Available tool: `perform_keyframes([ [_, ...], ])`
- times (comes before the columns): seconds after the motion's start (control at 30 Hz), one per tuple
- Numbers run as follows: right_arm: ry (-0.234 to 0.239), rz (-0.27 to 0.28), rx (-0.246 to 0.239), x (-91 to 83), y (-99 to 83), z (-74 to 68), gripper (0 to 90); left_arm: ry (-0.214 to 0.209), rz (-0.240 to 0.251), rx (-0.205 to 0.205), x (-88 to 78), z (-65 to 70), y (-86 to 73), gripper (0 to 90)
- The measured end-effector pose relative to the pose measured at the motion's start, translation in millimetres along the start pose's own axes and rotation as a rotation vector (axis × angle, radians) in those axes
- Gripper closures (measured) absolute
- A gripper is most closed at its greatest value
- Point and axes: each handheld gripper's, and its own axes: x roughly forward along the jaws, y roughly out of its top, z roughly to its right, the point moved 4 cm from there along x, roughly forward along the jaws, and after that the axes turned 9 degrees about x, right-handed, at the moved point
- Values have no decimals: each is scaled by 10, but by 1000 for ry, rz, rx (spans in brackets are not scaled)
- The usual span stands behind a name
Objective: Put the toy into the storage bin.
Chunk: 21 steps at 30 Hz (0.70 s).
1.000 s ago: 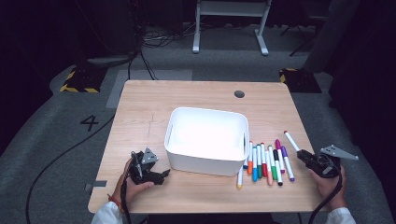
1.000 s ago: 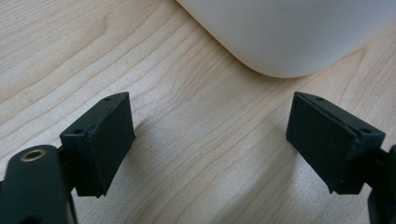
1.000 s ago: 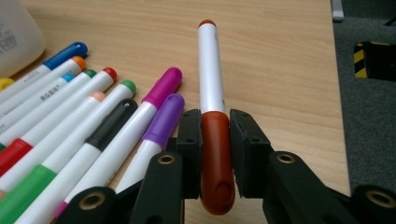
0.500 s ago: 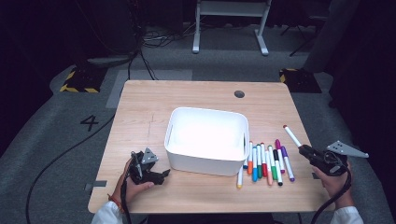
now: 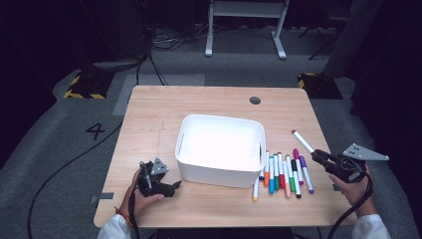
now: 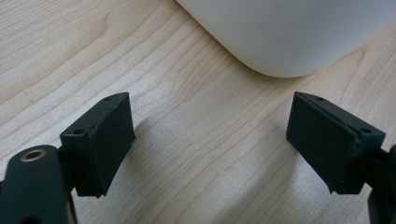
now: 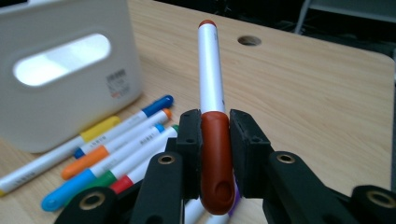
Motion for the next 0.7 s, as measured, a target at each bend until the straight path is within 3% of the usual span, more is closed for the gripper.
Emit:
perform_keyframes([
  [0.33, 96, 30, -98, -15, 430, -355, 752, -5, -3, -5, 0, 6, -4, 152],
  [0.7, 164, 0, -197, 95, 775, -708, 752, -2, -1, -5, 1, 6, -5, 152],
])
